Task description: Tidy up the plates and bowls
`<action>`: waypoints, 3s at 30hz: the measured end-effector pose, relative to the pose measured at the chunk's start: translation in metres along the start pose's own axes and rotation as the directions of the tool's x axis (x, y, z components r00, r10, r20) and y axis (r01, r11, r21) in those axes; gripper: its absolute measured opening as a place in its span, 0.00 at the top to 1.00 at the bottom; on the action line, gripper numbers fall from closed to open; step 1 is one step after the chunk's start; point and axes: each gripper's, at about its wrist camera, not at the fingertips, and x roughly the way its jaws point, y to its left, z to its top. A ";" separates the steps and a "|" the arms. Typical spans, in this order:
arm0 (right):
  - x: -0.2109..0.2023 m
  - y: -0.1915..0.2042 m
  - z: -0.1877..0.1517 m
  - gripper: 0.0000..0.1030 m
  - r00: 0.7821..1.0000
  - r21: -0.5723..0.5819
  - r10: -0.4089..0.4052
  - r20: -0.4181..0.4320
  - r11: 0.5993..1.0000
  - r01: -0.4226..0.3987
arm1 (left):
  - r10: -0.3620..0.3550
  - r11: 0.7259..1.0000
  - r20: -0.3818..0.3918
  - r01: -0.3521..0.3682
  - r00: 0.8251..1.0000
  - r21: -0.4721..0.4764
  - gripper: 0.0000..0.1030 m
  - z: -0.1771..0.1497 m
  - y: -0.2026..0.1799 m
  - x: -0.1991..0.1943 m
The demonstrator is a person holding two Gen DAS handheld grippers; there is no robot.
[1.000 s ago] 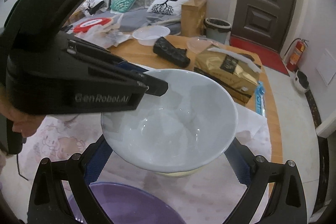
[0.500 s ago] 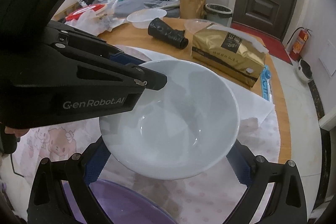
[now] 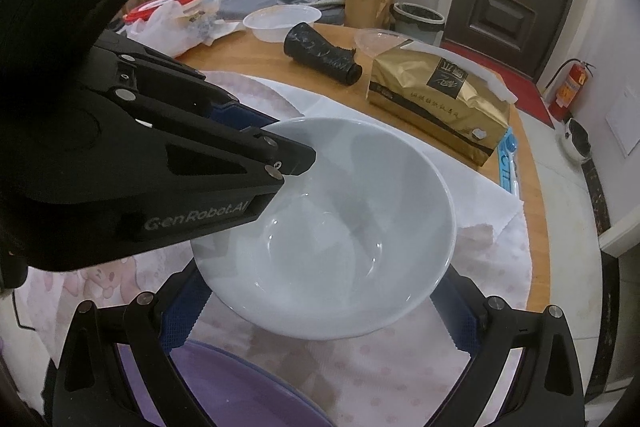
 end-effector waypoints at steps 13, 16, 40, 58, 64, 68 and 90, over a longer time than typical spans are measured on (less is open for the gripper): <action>0.003 0.006 0.001 0.02 0.999 -0.029 -0.029 -0.046 0.999 0.027 | -0.001 1.000 -0.008 0.001 1.000 -0.004 0.85 -0.006 0.001 0.006; 0.003 0.005 0.001 0.02 0.998 -0.028 -0.029 -0.055 0.999 0.028 | 0.003 1.000 -0.009 -0.003 1.000 -0.001 0.85 -0.006 0.000 0.006; -0.044 0.103 0.024 0.01 0.996 -0.152 -0.011 0.091 0.988 0.025 | 0.081 0.992 0.117 -0.069 0.990 -0.103 0.72 -0.061 0.080 -0.096; 0.032 0.220 0.036 0.01 0.987 -0.290 0.159 0.033 0.946 -0.143 | 0.152 0.950 0.023 -0.139 0.988 -0.280 0.72 -0.167 0.210 -0.094; 0.053 0.234 0.036 0.02 0.987 -0.303 0.162 0.007 0.941 -0.152 | 0.100 0.946 0.016 -0.090 0.995 -0.311 0.72 -0.179 0.219 -0.078; 0.064 0.233 0.039 0.03 0.987 -0.295 0.160 0.001 0.943 -0.152 | 0.075 0.946 0.010 -0.068 0.997 -0.316 0.73 -0.182 0.219 -0.068; 0.067 0.230 0.044 0.17 0.982 -0.252 0.190 0.002 0.950 -0.183 | 0.094 0.953 -0.005 -0.091 0.996 -0.289 0.92 -0.179 0.218 -0.060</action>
